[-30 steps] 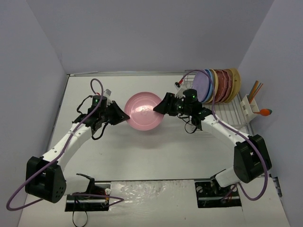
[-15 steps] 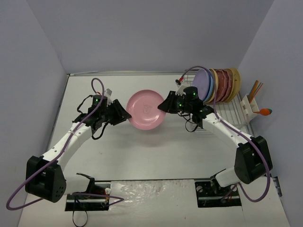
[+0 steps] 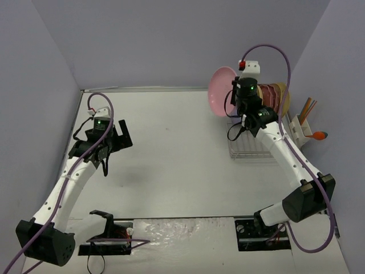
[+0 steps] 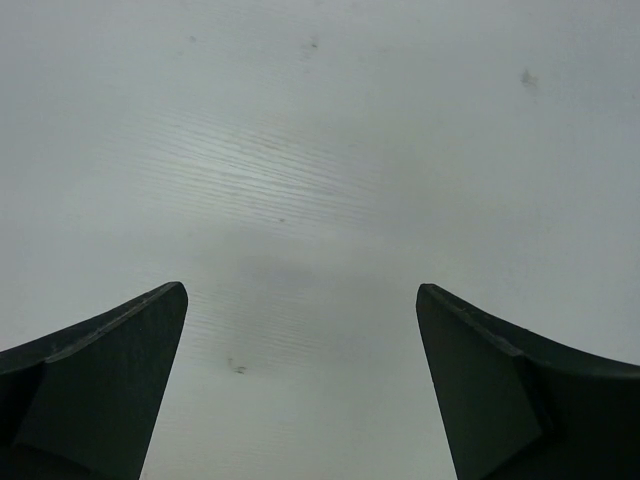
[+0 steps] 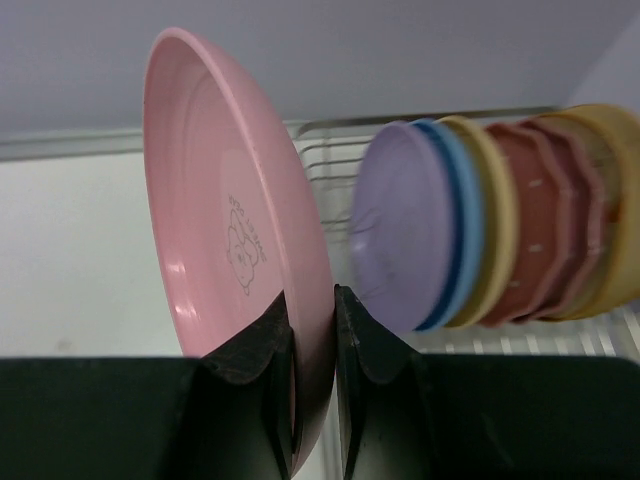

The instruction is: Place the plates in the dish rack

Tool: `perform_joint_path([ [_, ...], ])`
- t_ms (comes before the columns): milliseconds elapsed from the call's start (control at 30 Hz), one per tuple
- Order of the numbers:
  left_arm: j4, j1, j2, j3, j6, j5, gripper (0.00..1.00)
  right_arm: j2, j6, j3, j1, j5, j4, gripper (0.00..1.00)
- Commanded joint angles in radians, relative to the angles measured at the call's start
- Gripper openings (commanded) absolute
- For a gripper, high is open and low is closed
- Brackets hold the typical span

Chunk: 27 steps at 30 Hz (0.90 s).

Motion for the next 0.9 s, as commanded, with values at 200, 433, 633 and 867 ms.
perform_joint_path([
  [200, 0.010, 0.115, -0.182, -0.109, 0.205, -0.158, 0.97, 0.200, -0.287, 0.205, -0.095, 0.400, 0.099, 0.00],
  [433, 0.039, 0.131, -0.165, -0.113, 0.208, -0.153, 0.97, 0.311, -0.342, 0.229, -0.106, 0.422, 0.149, 0.00],
  [633, 0.050, 0.141, -0.189, -0.122, 0.211, -0.136, 0.97, 0.376, -0.320, 0.221, -0.109, 0.388, 0.156, 0.00],
  [867, 0.049, 0.143, -0.195, -0.122, 0.217, -0.137, 0.97, 0.415, -0.268, 0.175, -0.113, 0.313, 0.157, 0.00],
])
